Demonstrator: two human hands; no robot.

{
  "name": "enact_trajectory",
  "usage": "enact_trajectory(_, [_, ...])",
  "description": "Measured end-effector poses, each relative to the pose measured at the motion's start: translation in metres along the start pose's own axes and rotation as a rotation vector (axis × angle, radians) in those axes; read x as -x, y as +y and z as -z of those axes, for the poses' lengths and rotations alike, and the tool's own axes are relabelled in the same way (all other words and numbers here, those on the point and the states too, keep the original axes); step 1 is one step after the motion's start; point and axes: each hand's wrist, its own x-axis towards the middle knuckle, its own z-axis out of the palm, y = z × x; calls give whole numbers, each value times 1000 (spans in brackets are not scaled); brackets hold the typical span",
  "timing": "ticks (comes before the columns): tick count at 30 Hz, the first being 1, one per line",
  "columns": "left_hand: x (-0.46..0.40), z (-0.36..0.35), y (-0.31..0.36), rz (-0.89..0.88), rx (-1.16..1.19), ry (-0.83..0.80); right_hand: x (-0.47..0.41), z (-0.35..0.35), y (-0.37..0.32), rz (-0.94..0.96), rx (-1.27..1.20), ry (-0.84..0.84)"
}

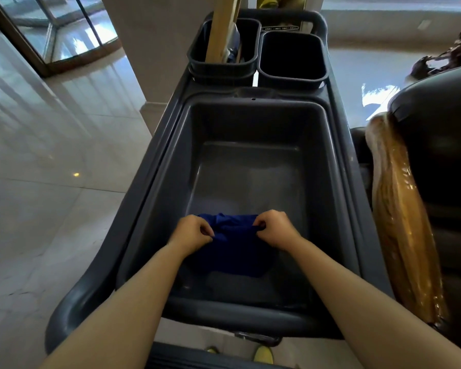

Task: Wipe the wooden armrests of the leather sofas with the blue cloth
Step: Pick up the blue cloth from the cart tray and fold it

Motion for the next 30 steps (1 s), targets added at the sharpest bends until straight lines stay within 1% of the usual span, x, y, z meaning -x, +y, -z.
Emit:
enact_trajectory(4, [14, 14, 15, -17, 15, 65, 11, 17, -12, 17, -56, 37])
enact_trajectory(7, [22, 33, 27, -55, 23, 151, 20, 40, -22, 73, -74, 72])
enact_trajectory(13, [47, 70, 59, -111, 47, 240, 46, 87, -41, 174, -97, 150])
enact_trajectory(19, [78, 95, 98, -208, 21, 226, 85, 126, -70, 298, 1, 227])
enact_trajectory(22, [88, 124, 130, -275, 66, 232, 108, 167, -83, 322, 38, 326])
enact_trajectory(26, [103, 152, 183, -412, 79, 207, 147, 225, -89, 342, 83, 447])
enact_trajectory(30, [123, 166, 239, -553, 94, 158, 189, 275, -78, 301, 139, 605])
